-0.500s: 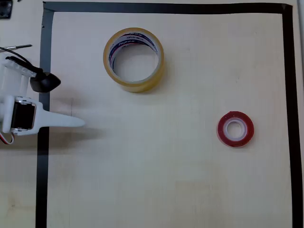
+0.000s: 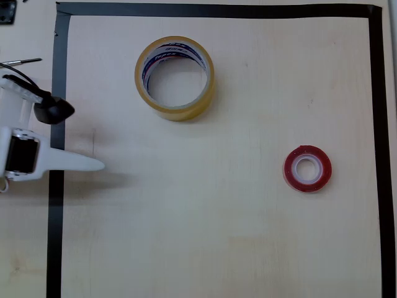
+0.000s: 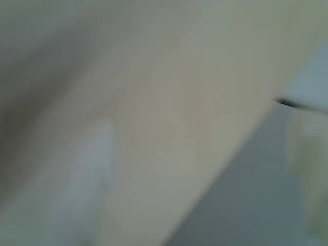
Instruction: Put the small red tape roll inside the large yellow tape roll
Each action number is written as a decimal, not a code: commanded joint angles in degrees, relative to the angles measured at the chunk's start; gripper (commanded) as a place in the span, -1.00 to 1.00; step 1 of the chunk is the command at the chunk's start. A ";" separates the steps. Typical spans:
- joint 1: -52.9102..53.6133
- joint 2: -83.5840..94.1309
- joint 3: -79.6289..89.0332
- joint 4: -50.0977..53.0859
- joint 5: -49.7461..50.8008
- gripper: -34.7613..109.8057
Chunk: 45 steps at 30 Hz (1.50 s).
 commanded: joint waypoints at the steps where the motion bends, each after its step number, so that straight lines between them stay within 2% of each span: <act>1: 0.53 1.93 -10.11 0.26 1.67 -0.28; 5: 0.35 -2.37 -15.38 -4.83 1.67 -0.28; 11: -1.14 -37.44 -37.62 -11.34 1.58 -0.28; 16: -0.70 -64.95 -62.05 -7.12 -0.18 -0.30; 38: -2.64 -123.84 -121.20 -4.48 -1.67 -0.25; 42: -3.52 -132.98 -132.80 -0.09 -1.23 -0.25; 45: -3.60 -146.34 -153.63 8.26 -0.97 -0.25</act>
